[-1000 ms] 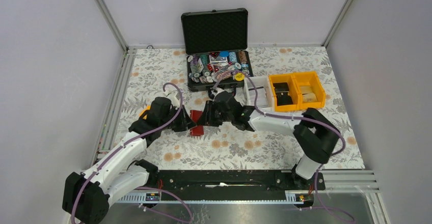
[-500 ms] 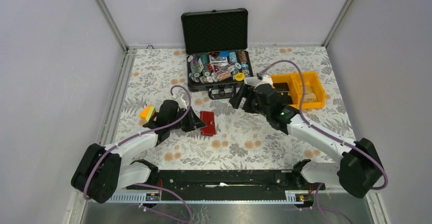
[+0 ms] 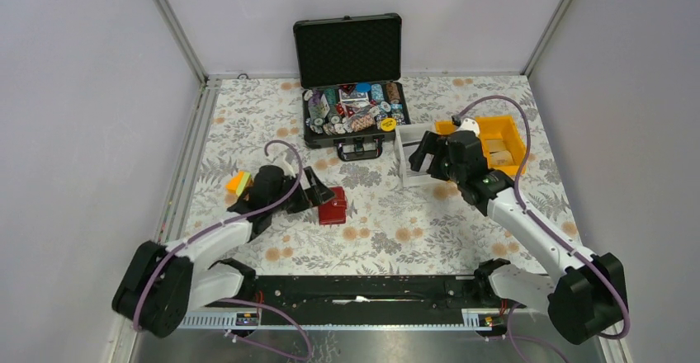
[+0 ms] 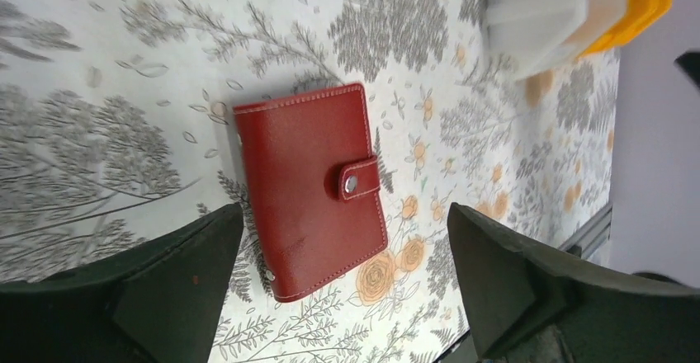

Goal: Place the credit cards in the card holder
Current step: Reset both arms

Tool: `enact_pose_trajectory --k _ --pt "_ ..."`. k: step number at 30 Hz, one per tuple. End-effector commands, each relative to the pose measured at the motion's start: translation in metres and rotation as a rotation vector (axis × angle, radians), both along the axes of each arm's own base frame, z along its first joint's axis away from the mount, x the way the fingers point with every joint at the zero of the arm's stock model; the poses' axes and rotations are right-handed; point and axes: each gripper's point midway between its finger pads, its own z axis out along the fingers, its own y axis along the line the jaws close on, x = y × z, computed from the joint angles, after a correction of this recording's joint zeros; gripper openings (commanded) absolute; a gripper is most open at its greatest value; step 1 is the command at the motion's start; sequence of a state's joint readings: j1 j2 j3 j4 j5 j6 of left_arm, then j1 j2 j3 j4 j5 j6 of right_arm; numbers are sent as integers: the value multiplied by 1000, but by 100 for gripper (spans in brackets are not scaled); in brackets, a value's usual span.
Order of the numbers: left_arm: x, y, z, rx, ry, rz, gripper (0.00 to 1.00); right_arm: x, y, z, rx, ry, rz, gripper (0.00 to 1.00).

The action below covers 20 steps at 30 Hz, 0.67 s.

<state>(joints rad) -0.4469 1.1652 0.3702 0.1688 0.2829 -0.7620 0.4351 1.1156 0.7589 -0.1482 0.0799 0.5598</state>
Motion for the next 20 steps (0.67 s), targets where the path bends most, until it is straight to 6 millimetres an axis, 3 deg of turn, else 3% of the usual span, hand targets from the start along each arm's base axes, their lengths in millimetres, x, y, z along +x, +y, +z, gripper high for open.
enact_pose_trajectory --k 1,2,7,9,15,20 --pt "29 26 54 11 -136 148 99 4 -37 24 -119 -73 -112 100" --pt "28 38 59 40 -120 178 99 5 -47 29 -148 -91 -147 100" --pt "39 90 131 134 -241 299 99 1 -83 58 -253 -217 -263 100" --pt "39 107 150 179 -267 324 99 -2 -93 68 -275 -264 -287 100" --pt "41 152 167 336 -319 393 99 -10 -107 82 -306 -335 -318 100" --pt "41 158 173 319 -344 404 99 -14 -109 89 -290 -369 -323 100"
